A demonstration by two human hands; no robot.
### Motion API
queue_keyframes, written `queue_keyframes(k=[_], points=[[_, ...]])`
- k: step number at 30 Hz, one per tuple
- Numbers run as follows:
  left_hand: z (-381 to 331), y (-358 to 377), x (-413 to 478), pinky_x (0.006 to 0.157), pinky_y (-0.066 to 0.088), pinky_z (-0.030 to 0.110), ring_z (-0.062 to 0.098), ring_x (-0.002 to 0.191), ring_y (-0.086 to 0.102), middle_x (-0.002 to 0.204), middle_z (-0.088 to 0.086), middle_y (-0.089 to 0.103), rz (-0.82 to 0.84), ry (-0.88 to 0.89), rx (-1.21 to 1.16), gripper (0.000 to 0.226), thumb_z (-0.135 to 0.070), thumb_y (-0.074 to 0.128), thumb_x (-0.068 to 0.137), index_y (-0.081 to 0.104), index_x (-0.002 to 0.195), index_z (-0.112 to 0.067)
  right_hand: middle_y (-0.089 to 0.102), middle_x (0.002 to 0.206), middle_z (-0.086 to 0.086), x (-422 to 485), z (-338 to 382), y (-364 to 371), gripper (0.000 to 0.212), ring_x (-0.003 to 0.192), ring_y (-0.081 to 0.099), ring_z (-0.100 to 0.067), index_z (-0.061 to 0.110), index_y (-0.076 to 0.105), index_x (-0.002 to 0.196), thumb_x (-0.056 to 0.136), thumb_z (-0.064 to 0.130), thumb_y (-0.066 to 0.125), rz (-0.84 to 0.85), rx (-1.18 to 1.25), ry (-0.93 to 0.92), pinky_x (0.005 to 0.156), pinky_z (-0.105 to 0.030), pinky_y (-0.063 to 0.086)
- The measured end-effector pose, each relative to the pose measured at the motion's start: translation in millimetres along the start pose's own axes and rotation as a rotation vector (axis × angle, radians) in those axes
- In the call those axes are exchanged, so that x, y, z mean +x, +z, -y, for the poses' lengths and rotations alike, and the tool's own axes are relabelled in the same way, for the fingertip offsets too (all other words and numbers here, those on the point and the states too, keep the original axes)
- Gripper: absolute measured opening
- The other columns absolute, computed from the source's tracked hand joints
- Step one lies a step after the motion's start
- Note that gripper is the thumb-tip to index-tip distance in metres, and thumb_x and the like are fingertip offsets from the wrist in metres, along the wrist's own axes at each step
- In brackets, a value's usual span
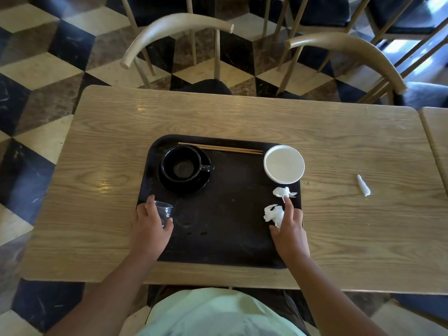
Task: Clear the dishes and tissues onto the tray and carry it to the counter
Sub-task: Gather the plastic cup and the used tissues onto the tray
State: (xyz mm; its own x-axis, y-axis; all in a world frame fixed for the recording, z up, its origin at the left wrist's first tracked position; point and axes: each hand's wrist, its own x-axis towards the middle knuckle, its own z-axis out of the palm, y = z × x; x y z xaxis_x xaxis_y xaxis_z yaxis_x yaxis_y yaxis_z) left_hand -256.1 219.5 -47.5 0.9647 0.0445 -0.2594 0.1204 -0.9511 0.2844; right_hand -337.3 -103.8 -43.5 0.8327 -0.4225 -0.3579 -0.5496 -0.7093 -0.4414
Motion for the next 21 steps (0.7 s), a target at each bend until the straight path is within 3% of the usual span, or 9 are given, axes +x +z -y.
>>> queue_keyframes(k=[4, 8, 14, 21], points=[[-1, -1, -2, 0.084, 0.055, 0.046, 0.036, 0.113, 0.054, 0.125, 0.021, 0.052, 0.003, 0.012, 0.023, 0.085, -0.029, 0.078, 0.078, 0.031, 0.144, -0.003, 0.029, 0.14, -0.009, -21, -9, 7, 0.097, 0.084, 0.066, -0.032, 0.024, 0.009, 0.157, 0.084, 0.011, 0.072, 0.016, -0.033, -0.033, 0.056, -0.029, 0.052], [1, 0, -5, 0.084, 0.055, 0.047, 0.037, 0.114, 0.053, 0.126, 0.022, 0.051, 0.009, 0.013, 0.039, 0.085, -0.029, 0.077, 0.078, 0.03, 0.145, -0.003, 0.025, 0.142, -0.006, -35, -15, 10, 0.098, 0.084, 0.065, -0.027, 0.027, 0.005, 0.155, 0.084, 0.019, 0.073, 0.026, -0.074, -0.008, 0.052, -0.031, 0.055], [4, 3, -12, 0.09, 0.051, 0.053, 0.042, 0.12, 0.048, 0.131, 0.025, 0.048, 0.025, -0.01, 0.059, 0.091, -0.031, 0.076, 0.079, 0.025, 0.149, -0.002, 0.023, 0.144, -0.002, -50, -13, 5, 0.1, 0.119, 0.054, -0.028, 0.03, 0.006, 0.153, 0.082, 0.021, 0.076, 0.046, -0.07, -0.026, 0.073, -0.037, 0.059], [-2, -1, -28, 0.1, 0.047, 0.056, 0.043, 0.131, 0.039, 0.143, 0.028, 0.038, 0.039, -0.054, 0.014, 0.099, -0.033, 0.076, 0.08, 0.014, 0.152, -0.004, 0.033, 0.141, -0.005, -60, -20, -10, 0.092, 0.123, 0.052, -0.029, 0.03, 0.003, 0.154, 0.088, 0.028, 0.067, 0.107, -0.078, -0.007, 0.089, -0.039, 0.055]])
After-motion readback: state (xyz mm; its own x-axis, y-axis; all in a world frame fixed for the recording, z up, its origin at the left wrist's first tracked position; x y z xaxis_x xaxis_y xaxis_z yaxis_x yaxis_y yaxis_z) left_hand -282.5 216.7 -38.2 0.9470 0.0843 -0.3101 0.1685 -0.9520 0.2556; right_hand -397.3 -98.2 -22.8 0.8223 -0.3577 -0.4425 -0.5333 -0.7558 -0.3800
